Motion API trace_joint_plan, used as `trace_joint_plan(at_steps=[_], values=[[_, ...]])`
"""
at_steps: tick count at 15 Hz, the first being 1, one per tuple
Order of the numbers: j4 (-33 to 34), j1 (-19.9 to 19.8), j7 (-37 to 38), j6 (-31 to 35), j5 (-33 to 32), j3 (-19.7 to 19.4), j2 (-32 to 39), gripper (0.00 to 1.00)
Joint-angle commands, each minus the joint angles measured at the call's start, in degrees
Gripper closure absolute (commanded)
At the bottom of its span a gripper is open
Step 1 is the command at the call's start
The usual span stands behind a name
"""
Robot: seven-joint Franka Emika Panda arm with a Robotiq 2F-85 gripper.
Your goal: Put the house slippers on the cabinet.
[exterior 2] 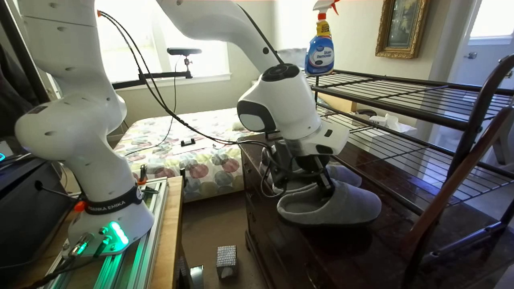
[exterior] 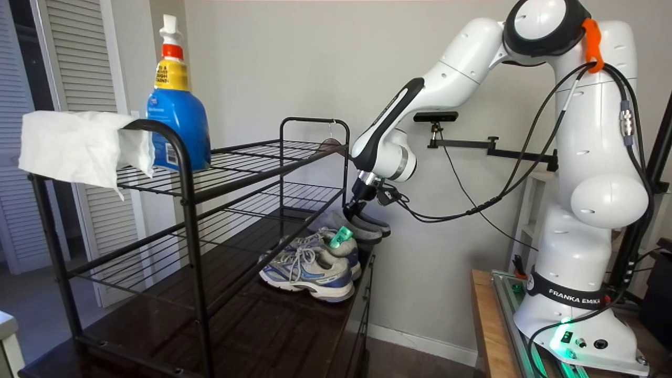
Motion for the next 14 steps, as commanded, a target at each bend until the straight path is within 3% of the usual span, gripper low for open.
trace_joint_plan(at_steps=[1, 14], values=[[2.4, -1.2, -3.4, 2.0, 4.5, 2.2, 1.7, 0.97], [5.4, -1.9, -4.0, 5.9, 4.6, 4.6, 6.6, 0.97]])
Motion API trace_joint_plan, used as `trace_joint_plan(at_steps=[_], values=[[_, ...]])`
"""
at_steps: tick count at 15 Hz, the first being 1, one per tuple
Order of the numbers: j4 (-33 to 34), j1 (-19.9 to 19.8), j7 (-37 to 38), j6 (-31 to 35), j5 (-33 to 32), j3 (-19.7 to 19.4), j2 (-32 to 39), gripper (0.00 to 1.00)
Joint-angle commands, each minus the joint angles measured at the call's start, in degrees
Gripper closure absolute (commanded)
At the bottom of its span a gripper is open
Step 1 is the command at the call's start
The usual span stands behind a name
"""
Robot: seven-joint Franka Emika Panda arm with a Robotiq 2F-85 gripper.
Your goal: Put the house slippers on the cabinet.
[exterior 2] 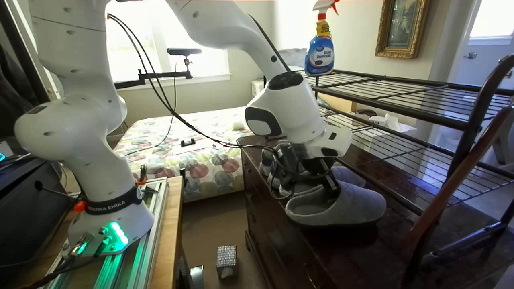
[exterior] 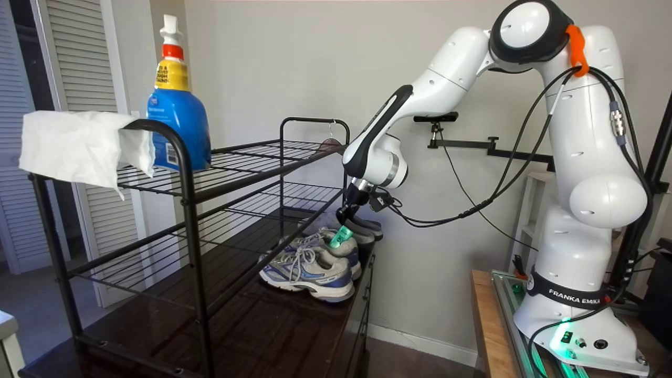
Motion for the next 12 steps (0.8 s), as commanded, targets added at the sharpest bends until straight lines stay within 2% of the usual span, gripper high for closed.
trace_joint_plan(at_steps=[1, 12], values=[[2.5, -1.3, -1.6, 2.0, 1.7, 1.5, 2.4, 0.97], [4.1, -1.6, -0.2, 3.4, 0.0, 0.5, 6.0, 0.97]])
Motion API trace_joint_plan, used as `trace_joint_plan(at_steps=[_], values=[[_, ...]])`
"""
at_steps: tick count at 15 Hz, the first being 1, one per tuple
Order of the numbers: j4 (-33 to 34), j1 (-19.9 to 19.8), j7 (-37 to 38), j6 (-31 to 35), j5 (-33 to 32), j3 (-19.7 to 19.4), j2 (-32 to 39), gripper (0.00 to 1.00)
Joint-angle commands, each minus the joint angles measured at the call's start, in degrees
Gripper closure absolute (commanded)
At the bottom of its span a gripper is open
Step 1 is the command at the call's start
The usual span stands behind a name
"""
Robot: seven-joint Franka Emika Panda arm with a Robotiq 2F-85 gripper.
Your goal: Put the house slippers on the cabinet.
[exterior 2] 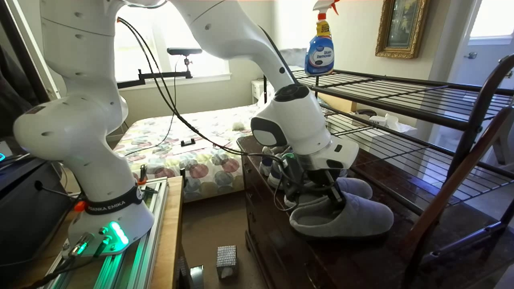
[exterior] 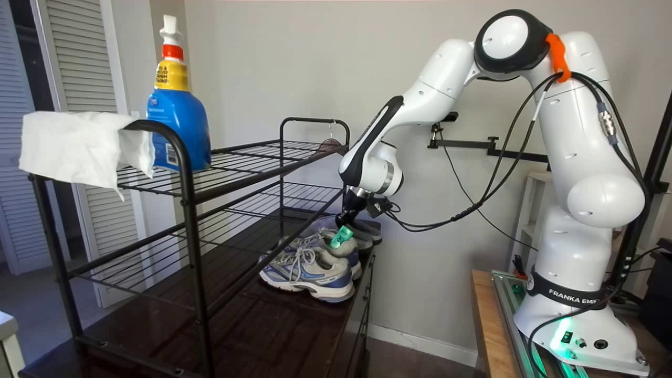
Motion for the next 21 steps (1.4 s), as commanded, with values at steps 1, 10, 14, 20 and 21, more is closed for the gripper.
trace_joint_plan(at_steps=[1, 10, 14, 20, 21], values=[[1.1, 0.0, 0.0, 0.5, -0.2, -0.2, 1.0, 0.64], [-4.8, 4.0, 2.5, -9.7, -6.0, -7.5, -5.0, 0.08], [-8.5, 3.8, 1.3, -16.2, -8.9, -8.9, -11.1, 0.0], [-16.1, 6.8, 8.2, -25.3, -28.5, -16.8, -20.2, 0.0], [-16.8, 7.4, 9.0, -27.0, -33.2, -18.6, -20.6, 0.0]])
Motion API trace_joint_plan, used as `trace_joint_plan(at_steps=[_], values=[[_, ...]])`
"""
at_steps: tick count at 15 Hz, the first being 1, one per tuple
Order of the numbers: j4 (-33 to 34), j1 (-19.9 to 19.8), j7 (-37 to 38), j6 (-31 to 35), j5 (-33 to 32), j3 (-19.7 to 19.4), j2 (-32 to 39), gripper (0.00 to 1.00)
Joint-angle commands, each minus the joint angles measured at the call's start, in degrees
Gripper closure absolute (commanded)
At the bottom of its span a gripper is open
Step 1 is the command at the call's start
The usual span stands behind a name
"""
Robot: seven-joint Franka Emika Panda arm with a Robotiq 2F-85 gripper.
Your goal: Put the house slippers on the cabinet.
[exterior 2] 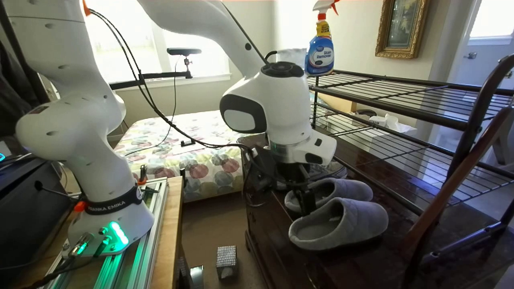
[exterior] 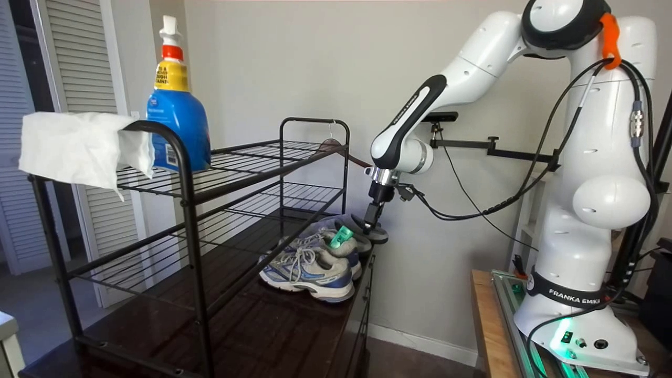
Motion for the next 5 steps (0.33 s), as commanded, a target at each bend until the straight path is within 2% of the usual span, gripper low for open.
trace_joint_plan(at_steps=[1, 2, 3, 4, 5], values=[[-5.8, 3.8, 4.5, -5.2, -15.8, -7.4, -5.2, 0.0], [-6.4, 3.5, 4.6, -7.9, -20.3, -8.1, -6.9, 0.0], [-7.3, -0.5, 4.9, -7.5, -24.7, -4.8, -8.1, 0.0], [-4.6, -0.4, 3.0, -5.8, -17.9, -4.1, -3.8, 0.0], [-5.3, -0.9, 3.4, -6.2, -20.7, -4.1, -4.7, 0.0]])
